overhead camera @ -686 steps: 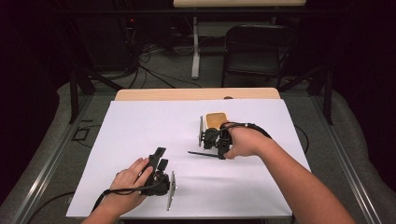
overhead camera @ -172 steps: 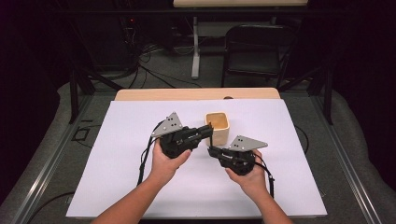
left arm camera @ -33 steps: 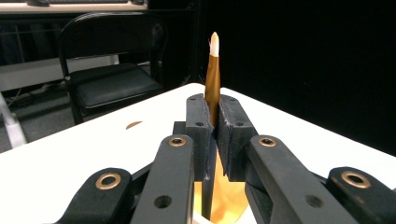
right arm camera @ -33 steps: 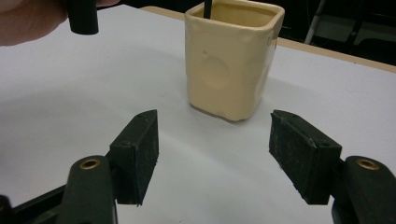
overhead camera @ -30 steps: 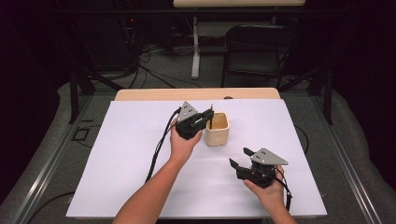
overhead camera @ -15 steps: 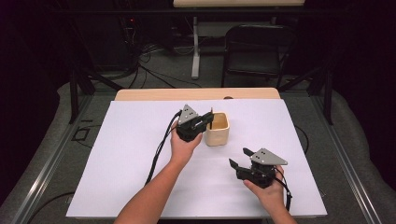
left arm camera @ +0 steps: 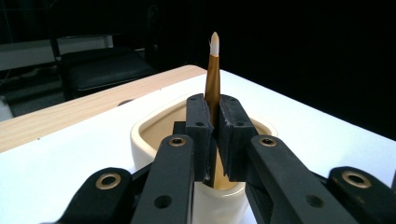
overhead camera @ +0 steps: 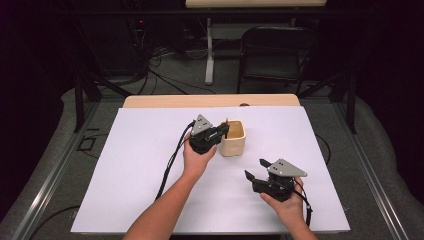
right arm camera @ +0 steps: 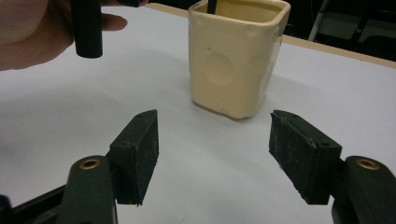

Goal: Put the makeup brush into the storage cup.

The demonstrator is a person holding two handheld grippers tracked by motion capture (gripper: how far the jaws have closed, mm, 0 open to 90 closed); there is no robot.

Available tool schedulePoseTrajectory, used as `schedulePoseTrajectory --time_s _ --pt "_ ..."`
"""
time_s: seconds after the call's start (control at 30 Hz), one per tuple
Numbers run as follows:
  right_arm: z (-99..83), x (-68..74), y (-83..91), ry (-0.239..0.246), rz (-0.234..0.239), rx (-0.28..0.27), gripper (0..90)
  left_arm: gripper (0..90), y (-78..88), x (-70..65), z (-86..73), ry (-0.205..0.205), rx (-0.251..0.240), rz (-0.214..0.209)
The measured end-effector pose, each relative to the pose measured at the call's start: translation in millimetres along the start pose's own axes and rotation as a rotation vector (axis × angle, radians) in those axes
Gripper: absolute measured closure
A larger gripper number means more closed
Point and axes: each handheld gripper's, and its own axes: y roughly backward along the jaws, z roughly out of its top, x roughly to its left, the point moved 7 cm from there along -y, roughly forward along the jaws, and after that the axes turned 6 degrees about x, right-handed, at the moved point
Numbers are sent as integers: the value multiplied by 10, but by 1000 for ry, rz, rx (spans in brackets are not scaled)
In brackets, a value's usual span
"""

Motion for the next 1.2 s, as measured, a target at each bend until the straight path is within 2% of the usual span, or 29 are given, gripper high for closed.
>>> schedulePoseTrajectory --time_s 0.23,0.3,0.8,1.0,1.07,1.17,1.2 --pt "1 0 1 0 -1 -2 329 836 -21 -10 -29 1 11 12" --pt "1 -2 2 0 -1 -2 329 836 -19 -5 -39 -4 18 2" --pt "5 -5 5 -1 -5 -6 329 835 -43 -6 -85 3 26 14" --pt "5 -5 5 0 -4 -6 329 833 -44 -3 -93 -1 33 7" --pt "4 -7 5 -2 -5 -5 329 803 -46 1 -92 6 31 8" --pt "5 -7 5 -1 -5 -6 329 644 -51 7 -88 17 27 10" --pt "5 -6 5 -1 -4 -6 329 635 -49 4 -85 24 24 7"
